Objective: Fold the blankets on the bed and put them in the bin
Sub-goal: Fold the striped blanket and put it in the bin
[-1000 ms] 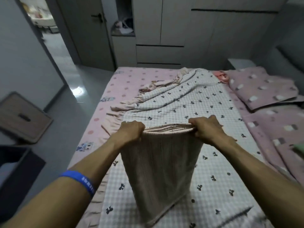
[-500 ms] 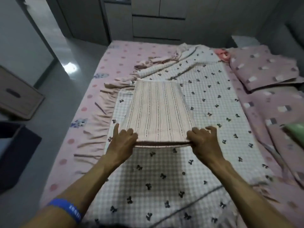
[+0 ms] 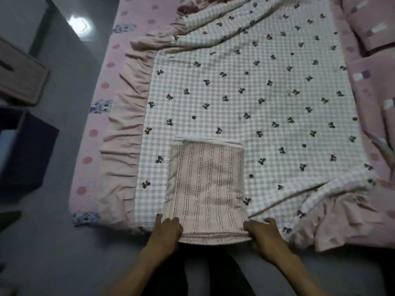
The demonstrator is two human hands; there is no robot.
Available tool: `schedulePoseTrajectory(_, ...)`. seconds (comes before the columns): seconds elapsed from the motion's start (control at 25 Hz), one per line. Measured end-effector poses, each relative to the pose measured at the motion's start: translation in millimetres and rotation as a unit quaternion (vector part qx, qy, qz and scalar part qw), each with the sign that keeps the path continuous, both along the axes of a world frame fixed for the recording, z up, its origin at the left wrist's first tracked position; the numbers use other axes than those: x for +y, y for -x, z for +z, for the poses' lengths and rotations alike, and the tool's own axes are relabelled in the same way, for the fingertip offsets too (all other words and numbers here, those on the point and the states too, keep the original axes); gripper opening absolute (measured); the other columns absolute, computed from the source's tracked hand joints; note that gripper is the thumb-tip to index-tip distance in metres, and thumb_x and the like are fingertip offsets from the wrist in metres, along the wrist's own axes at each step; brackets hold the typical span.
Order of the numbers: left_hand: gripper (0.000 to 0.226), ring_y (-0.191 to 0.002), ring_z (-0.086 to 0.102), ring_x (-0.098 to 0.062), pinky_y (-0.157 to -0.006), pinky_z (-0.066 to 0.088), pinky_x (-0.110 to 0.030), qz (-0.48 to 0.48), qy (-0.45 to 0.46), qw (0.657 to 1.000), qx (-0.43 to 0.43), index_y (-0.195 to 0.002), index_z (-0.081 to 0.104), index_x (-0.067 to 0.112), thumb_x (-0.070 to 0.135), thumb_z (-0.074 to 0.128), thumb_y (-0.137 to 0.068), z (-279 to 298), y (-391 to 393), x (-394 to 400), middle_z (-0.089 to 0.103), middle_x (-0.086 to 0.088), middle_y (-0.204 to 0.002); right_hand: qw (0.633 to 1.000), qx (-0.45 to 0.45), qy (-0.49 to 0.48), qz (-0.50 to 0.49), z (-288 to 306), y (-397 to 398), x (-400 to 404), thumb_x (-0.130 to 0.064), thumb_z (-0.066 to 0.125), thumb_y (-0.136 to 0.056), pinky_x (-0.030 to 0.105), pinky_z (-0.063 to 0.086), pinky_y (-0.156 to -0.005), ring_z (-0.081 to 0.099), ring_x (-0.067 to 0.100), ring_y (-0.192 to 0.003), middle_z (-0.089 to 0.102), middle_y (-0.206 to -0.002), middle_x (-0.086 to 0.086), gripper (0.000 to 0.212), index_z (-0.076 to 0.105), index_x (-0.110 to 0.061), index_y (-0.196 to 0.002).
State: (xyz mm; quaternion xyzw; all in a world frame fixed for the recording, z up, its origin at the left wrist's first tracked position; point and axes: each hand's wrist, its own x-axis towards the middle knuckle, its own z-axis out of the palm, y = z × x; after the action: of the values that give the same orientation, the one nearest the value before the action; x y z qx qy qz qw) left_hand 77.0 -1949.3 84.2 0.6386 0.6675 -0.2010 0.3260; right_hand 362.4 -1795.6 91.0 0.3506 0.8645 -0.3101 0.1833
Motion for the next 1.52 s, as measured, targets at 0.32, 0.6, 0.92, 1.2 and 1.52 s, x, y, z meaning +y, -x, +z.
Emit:
schedulePoseTrajectory(0.32,0.022,-0.107,0.055,-0.027,-0.112,0.01,-0.062,0.121,-0.043,0.992,-0.009,-0.103,0.049,0.015,0.004,0.047,-0.085,-21.8,121.0,231.5,0.06,-0.004,-0.104,0.988,-0.01,-0.112,-0.104,-32.2,110.5,206.0,-0.024,0.054,-0.097,0.039,0.035,-0.079,0.064,0.025,-0.099,0.07,-0.104,-0.002,0.017,0.064,-0.024,-0.111)
schedulePoseTrajectory(0.6,0.027,-0.112,0.052,-0.028,-0.115,0.006,-0.059,0.164,-0.142,0.976,0.022,-0.113,0.051,0.017,0.012,0.051,-0.087,-134.8,142.5,284.2,0.061,-0.004,-0.109,0.968,-0.04,-0.182,-0.168,-147.0,154.2,262.6,-0.007,0.049,-0.091,0.041,0.026,-0.085,0.055,0.026,-0.1,0.064,-0.1,-0.001,0.02,0.062,-0.021,-0.096)
schedulePoseTrajectory(0.92,0.064,-0.149,0.006,-0.03,-0.112,0.007,-0.067,0.176,-0.283,0.938,0.093,-0.154,0.022,0.024,0.051,0.034,-0.097,-230.1,83.5,218.5,0.013,-0.01,-0.161,0.946,-0.023,-0.276,-0.166,-222.6,174.1,181.7,-0.048,0.032,-0.101,0.062,0.008,-0.116,0.013,0.035,-0.15,0.018,-0.163,0.007,0.059,0.026,-0.023,-0.154)
schedulePoseTrajectory(1.2,0.067,-0.148,0.005,-0.035,-0.109,0.006,-0.072,0.177,-0.301,0.932,0.098,-0.154,0.015,0.028,0.057,0.029,-0.094,-267.0,91.6,236.2,0.013,-0.012,-0.161,0.947,-0.019,-0.278,-0.159,-280.8,178.7,199.0,-0.054,0.028,-0.097,0.066,0.012,-0.113,0.017,0.039,-0.147,0.021,-0.162,0.01,0.066,0.028,-0.021,-0.154)
schedulePoseTrajectory(1.52,0.068,-0.149,0.009,-0.031,-0.109,0.008,-0.07,0.184,-0.288,0.935,0.099,-0.153,0.025,0.026,0.056,0.035,-0.094,-257.0,90.7,235.6,0.016,-0.01,-0.161,0.948,-0.011,-0.279,-0.153,-280.0,175.2,197.7,-0.055,0.029,-0.097,0.065,0.013,-0.113,0.016,0.035,-0.148,0.02,-0.162,0.007,0.066,0.024,-0.024,-0.155)
